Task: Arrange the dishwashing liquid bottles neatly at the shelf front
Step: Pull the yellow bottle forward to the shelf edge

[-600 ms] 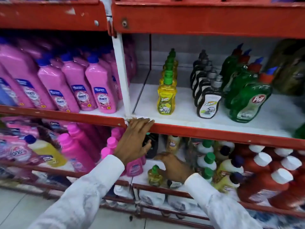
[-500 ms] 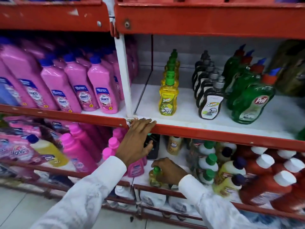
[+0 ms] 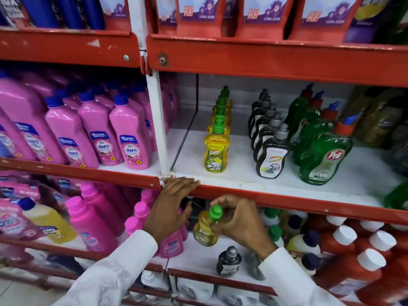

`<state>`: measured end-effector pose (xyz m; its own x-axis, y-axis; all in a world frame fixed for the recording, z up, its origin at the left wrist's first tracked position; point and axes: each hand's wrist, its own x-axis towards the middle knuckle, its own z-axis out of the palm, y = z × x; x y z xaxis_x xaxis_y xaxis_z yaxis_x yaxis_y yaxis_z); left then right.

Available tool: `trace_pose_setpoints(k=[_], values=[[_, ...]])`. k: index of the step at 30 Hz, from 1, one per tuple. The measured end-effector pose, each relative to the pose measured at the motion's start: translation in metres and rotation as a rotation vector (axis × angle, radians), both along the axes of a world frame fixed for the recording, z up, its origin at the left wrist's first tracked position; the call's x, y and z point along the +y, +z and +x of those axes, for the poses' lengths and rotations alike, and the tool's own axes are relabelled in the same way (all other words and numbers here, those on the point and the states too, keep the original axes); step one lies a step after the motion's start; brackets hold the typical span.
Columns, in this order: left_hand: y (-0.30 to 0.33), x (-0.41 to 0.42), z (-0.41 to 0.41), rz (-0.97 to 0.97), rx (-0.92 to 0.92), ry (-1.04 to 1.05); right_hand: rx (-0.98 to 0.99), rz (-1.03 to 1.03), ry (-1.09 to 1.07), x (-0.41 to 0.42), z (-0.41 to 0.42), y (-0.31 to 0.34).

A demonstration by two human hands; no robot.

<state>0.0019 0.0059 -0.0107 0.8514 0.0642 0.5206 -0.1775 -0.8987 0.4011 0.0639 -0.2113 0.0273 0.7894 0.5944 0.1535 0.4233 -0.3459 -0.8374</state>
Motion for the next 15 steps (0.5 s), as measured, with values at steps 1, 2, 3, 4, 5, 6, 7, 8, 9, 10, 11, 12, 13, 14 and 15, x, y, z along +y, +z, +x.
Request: trace_pose_setpoints(k=[1, 2, 3, 4, 5, 6, 7, 8, 9, 10, 11, 12, 13, 14, 15], values=[[0.000, 0.000, 0.000, -0.004, -0.004, -0.005, 0.008, 0.065, -0.004, -0.005, 0.001, 0.022], [0.000, -0.001, 0.000, -0.011, -0.009, -0.004, 0.004, 0.128, -0.001, -0.009, 0.004, 0.043], [0.000, -0.001, 0.000, -0.016, -0.013, 0.000, -0.011, 0.184, 0.008, -0.013, 0.006, 0.063], [0.000, -0.002, 0.000, -0.023, -0.020, 0.003, -0.037, 0.223, 0.021, -0.016, 0.009, 0.081], [-0.001, -0.002, 0.000, -0.036, -0.025, 0.006, -0.066, 0.251, 0.038, -0.017, 0.013, 0.096], [-0.002, -0.003, 0.000, -0.050, -0.034, 0.005, -0.092, 0.274, 0.050, -0.019, 0.017, 0.110], [-0.002, -0.005, 0.000, -0.062, -0.041, 0.003, -0.118, 0.285, 0.054, -0.019, 0.021, 0.122], [-0.001, -0.006, 0.000, -0.071, -0.046, 0.002, -0.144, 0.291, 0.052, -0.019, 0.026, 0.132], [-0.001, -0.008, 0.000, -0.085, -0.051, 0.005, -0.169, 0.292, 0.048, -0.017, 0.032, 0.139], [0.000, -0.009, 0.000, -0.102, -0.057, 0.010, -0.187, 0.290, 0.042, -0.014, 0.038, 0.145], [0.000, -0.010, 0.000, -0.114, -0.068, 0.015, -0.203, 0.281, 0.034, -0.010, 0.043, 0.148], [0.000, -0.011, 0.001, -0.121, -0.079, 0.020, -0.212, 0.266, 0.026, -0.005, 0.048, 0.150], [0.000, -0.012, 0.000, -0.128, -0.082, 0.024, -0.215, 0.247, 0.023, 0.001, 0.053, 0.149], [0.000, -0.014, 0.000, -0.135, -0.078, 0.031, -0.216, 0.224, 0.024, 0.007, 0.058, 0.148], [0.000, -0.015, 0.000, -0.138, -0.071, 0.042, -0.212, 0.198, 0.029, 0.013, 0.062, 0.145]])
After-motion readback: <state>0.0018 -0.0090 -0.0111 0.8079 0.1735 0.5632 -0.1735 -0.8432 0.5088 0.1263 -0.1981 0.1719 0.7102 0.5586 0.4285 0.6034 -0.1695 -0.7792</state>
